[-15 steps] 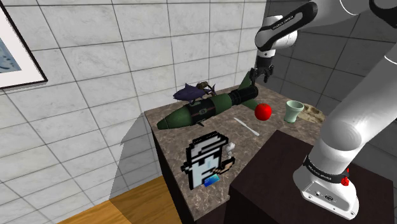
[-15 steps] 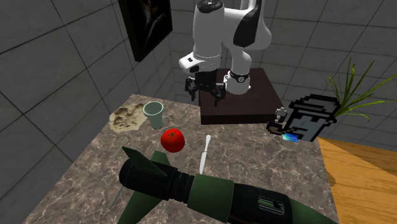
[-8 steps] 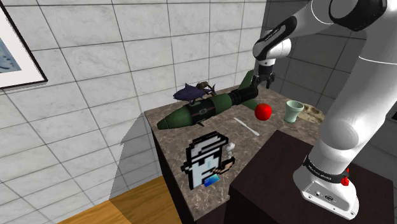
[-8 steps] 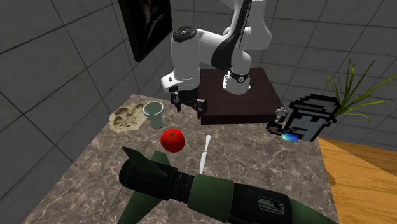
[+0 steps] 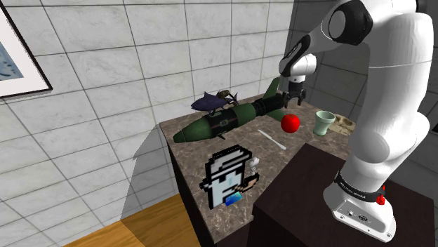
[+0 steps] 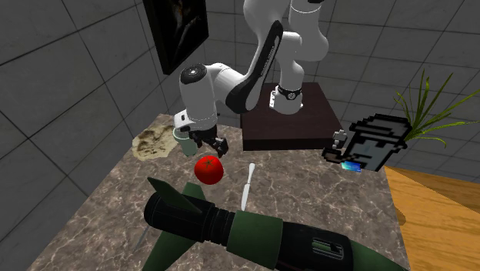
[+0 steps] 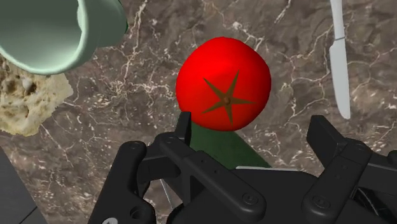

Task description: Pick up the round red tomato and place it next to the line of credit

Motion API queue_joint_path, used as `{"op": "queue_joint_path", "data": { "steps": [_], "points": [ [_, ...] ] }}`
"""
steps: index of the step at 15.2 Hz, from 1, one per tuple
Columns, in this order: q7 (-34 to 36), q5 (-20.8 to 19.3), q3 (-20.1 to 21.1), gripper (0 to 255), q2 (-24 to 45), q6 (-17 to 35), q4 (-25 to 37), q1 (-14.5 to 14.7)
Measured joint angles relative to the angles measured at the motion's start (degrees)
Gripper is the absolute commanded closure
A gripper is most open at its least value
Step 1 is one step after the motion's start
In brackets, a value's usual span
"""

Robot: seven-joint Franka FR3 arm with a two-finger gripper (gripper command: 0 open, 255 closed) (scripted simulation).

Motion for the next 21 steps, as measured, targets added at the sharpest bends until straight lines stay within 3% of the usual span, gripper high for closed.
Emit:
{"op": "queue_joint_path", "data": {
  "steps": [8,15,16,21],
  "points": [
    [-2.1,3.2,1.2,0,6.5,4.4,1.1,-2.2],
    [-2.4,3.6,1.5,0,7.3,5.4,0.8,-2.5],
    [-2.4,3.6,1.5,255,7.3,5.4,0.8,-2.5],
    [-2.4,3.7,1.5,255,7.2,5.4,0.9,-2.5]
  ]
}}
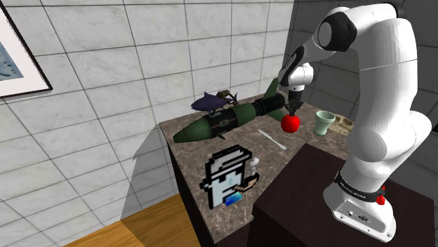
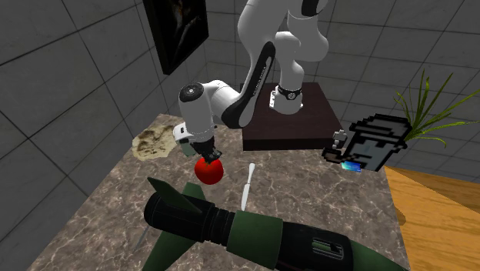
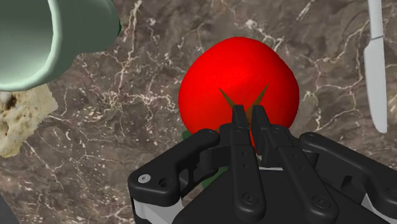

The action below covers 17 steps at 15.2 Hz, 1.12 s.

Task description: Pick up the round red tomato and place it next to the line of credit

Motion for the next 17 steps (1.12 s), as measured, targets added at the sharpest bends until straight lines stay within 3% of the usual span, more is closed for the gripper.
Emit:
{"op": "queue_joint_path", "data": {
  "steps": [6,17],
  "points": [
    [0.1,-0.2,-0.1,255,-0.3,-0.3,0.0,0.1],
    [2.0,-3.4,-2.0,255,-6.4,-6.5,0.5,1.6]
  ]
}}
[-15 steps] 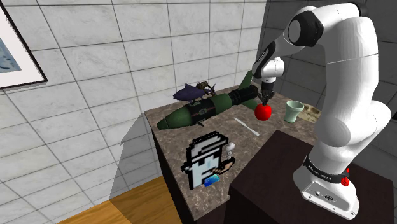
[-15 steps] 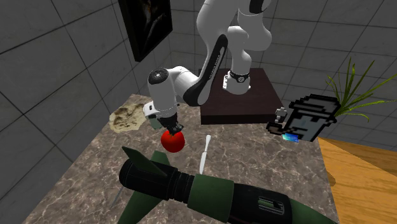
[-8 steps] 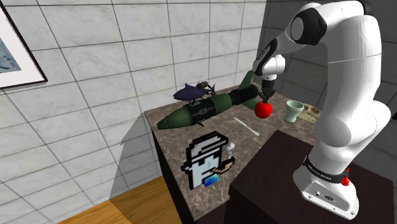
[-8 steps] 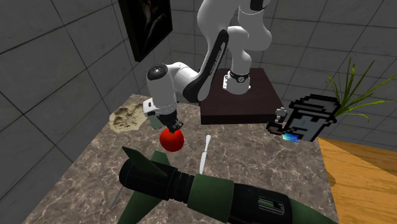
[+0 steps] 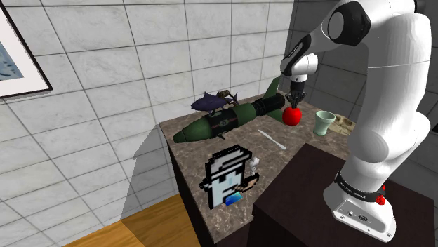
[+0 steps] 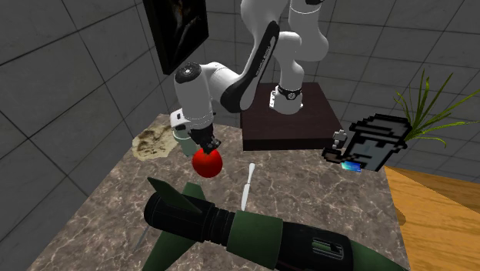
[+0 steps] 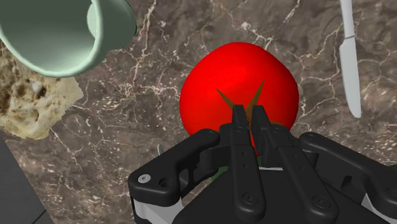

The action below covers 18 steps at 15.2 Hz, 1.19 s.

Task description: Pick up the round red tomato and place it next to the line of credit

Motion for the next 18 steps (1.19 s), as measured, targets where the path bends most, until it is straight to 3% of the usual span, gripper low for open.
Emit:
{"op": "queue_joint_path", "data": {
  "steps": [18],
  "points": [
    [2.7,-4.5,-1.7,255,-8.3,-11.8,4.3,1.5]
  ]
}}
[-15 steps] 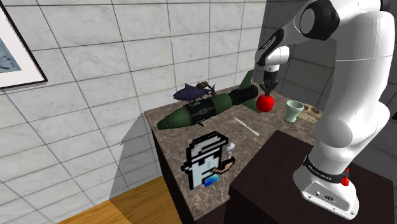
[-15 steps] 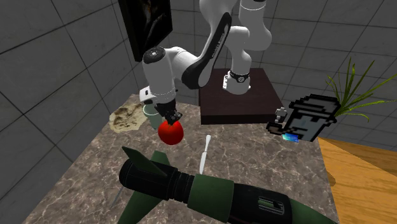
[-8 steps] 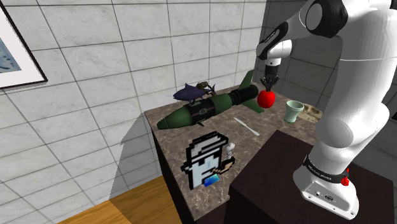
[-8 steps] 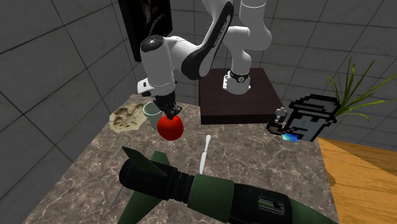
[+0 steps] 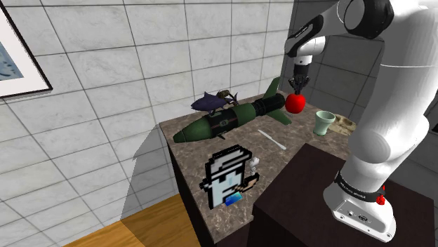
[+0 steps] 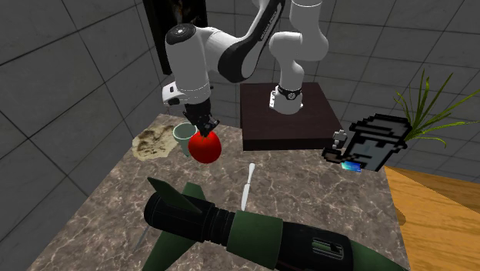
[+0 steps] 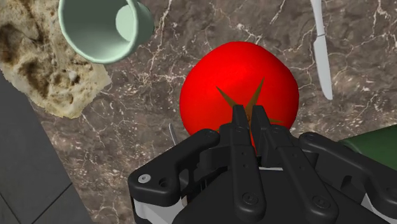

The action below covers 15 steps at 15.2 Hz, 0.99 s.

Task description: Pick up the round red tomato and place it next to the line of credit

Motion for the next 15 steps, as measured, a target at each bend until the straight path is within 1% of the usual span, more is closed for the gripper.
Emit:
{"op": "queue_joint_path", "data": {
  "steps": [7,8,15],
  "points": [
    [0.4,-1.1,-0.3,255,-2.2,-5.0,3.0,0.1],
    [1.3,-1.5,-0.1,255,-3.0,-5.4,2.7,0.7],
    [10.8,-4.7,3.2,255,-11.3,-3.7,-6.9,5.6]
  ]
}}
